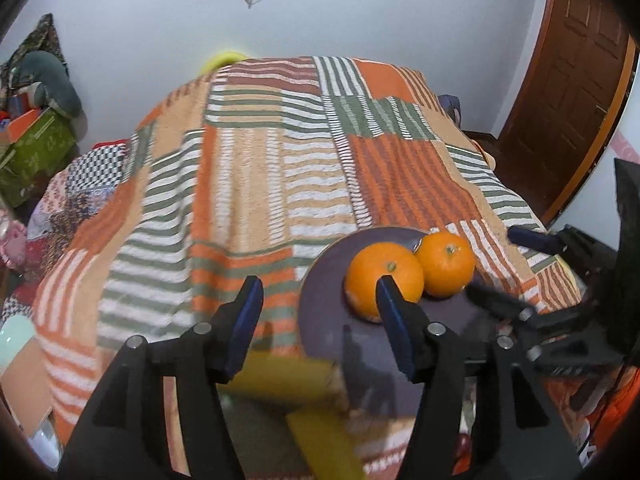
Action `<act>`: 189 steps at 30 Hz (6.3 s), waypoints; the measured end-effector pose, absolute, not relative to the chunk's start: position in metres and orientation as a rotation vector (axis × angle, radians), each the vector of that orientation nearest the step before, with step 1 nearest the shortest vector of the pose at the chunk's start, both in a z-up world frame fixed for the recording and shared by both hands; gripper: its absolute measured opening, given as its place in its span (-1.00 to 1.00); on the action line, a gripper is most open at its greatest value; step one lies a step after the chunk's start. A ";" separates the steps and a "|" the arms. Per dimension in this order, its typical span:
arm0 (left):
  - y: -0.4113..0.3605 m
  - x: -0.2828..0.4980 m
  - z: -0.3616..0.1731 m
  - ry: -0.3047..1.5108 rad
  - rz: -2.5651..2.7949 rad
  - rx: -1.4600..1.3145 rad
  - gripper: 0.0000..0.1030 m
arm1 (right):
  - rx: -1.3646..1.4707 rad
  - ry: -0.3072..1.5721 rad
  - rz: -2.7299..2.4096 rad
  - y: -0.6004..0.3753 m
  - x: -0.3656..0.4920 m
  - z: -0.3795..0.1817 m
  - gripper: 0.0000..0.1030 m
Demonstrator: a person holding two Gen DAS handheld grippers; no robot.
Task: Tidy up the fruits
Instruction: 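Grasp a yellow corn piece with the right gripper while the left gripper grasps the other, then carry both corn pieces over the plate beside the oranges, then lower the corn pieces onto the plate and open both grippers, then grasp a red tomato with the left gripper while the right gripper grasps another tomato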
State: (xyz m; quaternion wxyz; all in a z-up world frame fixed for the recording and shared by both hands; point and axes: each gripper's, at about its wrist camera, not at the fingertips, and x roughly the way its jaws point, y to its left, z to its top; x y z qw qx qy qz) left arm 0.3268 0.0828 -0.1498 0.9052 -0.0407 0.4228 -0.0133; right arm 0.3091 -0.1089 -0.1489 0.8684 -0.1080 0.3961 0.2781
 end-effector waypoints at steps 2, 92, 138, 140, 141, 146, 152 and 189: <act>0.088 0.315 -0.149 0.881 -0.017 -0.089 0.15 | -0.224 0.816 0.581 -0.110 0.302 -0.142 0.66; 0.102 0.201 -0.124 0.793 -0.079 -0.202 -0.31 | -0.228 0.839 0.687 -0.064 0.236 -0.101 -0.31; 0.070 0.337 -0.193 0.963 -0.105 -0.332 -0.03 | -0.182 0.920 0.605 -0.090 0.304 -0.171 -0.30; 0.073 0.341 -0.198 0.975 -0.096 -0.346 0.02 | -0.166 0.928 0.609 -0.090 0.307 -0.172 -0.30; 0.074 0.344 -0.200 0.983 -0.088 -0.349 0.05 | -0.174 0.921 0.609 -0.089 0.306 -0.172 -0.30; 0.075 0.352 -0.208 1.001 -0.059 -0.341 0.14 | -0.211 0.914 0.612 -0.085 0.302 -0.172 -0.25; 0.076 0.353 -0.211 1.019 -0.046 -0.309 0.36 | -0.190 0.928 0.623 -0.087 0.302 -0.172 -0.25; 0.018 0.187 -0.096 0.803 -0.135 -0.072 0.47 | -0.157 0.752 0.546 -0.152 0.179 -0.098 0.18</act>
